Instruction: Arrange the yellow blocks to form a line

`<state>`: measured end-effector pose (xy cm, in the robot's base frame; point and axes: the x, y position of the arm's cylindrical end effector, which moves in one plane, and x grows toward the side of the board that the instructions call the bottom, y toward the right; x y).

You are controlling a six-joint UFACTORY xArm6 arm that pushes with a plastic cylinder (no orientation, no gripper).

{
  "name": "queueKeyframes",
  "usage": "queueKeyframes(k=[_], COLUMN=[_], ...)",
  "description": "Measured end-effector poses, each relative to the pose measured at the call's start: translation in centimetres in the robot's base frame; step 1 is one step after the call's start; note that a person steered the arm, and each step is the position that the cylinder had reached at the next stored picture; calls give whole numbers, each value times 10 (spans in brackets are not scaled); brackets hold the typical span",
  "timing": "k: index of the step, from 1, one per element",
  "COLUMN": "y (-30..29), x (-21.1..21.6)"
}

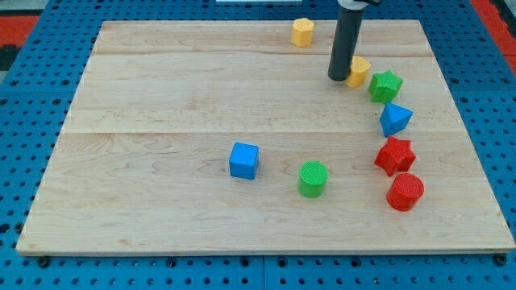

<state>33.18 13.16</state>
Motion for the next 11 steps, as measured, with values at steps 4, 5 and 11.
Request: queueKeyframes(k=[4, 5, 11], y=[47, 79, 90], x=[-82, -108, -51])
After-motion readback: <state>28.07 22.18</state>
